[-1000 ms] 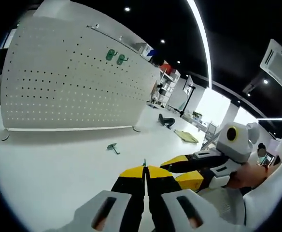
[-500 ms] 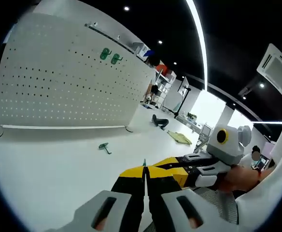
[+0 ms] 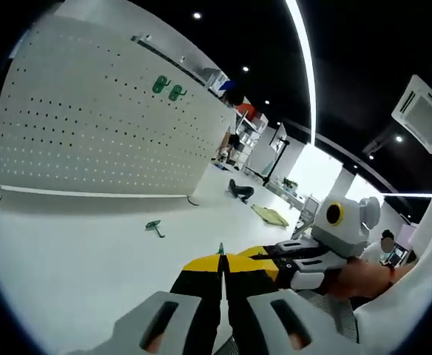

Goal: Insert the hook assembly into the mounting plate slot until the hook locks in place.

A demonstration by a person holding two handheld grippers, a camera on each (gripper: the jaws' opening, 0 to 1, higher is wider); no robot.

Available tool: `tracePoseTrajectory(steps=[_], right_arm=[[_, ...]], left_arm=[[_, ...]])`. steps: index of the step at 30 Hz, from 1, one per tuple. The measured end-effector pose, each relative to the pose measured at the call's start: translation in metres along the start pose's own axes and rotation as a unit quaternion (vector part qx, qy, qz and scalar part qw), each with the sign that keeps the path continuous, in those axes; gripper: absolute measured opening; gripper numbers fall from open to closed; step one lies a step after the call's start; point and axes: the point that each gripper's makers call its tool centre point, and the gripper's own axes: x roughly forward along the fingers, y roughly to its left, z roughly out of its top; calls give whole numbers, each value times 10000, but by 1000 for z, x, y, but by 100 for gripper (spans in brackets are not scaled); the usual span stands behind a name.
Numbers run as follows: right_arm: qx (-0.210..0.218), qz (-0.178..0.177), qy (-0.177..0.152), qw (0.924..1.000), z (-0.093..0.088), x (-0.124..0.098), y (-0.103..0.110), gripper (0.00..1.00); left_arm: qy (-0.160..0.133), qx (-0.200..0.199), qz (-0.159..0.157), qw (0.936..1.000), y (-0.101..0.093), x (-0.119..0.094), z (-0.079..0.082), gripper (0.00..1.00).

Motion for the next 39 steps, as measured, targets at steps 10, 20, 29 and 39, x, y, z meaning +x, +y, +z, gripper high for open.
tracePoseTrajectory(steps=[10,20,29,39], right_arm=[[-6,-55,105,9999,3,0,1,0],[-146,-130,43,9998,12,-1,2,0],[-174,-262,-11,9995,17,-4,2,0],[-145,-517,-123,9985,24,1,-2,0]], left_arm=[[-64,354,66,9993,-2,-1,6,1],[-229,776,86,9967,-6,-2,13,3],[-226,828,171,9962,-3,-10,7,9],[-356,1027,454,9930,8,-32,6,11]])
